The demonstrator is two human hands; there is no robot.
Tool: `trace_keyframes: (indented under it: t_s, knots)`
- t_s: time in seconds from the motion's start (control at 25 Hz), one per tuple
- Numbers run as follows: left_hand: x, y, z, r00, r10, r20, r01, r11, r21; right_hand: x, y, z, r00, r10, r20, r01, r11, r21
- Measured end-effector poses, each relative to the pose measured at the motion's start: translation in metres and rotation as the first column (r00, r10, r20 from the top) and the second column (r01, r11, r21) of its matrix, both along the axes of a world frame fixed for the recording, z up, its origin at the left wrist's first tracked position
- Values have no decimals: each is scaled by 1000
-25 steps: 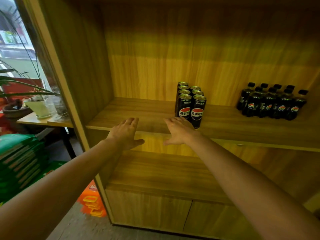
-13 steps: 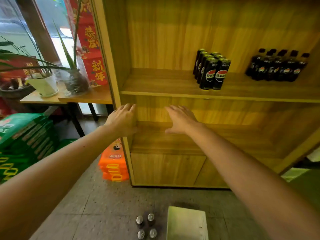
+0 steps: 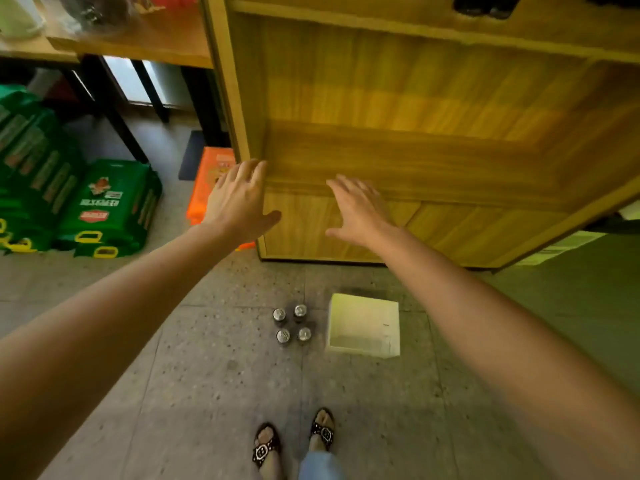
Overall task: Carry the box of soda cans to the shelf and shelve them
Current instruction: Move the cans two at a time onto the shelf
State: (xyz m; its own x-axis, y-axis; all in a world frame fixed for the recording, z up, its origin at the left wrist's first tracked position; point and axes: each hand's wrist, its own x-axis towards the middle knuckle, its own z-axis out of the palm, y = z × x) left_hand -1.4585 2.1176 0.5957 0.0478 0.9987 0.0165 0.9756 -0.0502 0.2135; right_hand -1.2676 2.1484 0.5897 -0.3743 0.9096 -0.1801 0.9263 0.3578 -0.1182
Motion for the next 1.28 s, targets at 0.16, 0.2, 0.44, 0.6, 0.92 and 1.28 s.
trace_keyframes:
  t_s: [0.16, 0.2, 0.44, 0.6, 0.92, 1.28]
  knots:
    - [8, 1, -64, 999, 40, 28, -37, 994, -103, -2, 0, -76, 1000, 27, 6, -26, 995, -92]
    - [10, 1, -80, 999, 44, 29, -40, 992, -119, -1, 0, -95, 999, 39, 8, -38, 994, -106]
    - [21, -9, -207, 998, 45, 41, -34, 973, -227, 13, -13, -225, 998, 66, -5, -66, 976, -209]
    - [16, -11, -315, 1000, 12, 9, -10, 967, -254, 19, -15, -335, 998, 51, -25, -56, 966, -254]
    - [-18, -7, -594, 997, 41, 67, -15, 933, -360, 24, 17, -599, 982, -58, -182, 7, 962, -274]
    - [-24, -3, -779, 750, 374, 545, -55, 857, -513, 8, 31, -774, 806, -271, -526, -36, 864, -502]
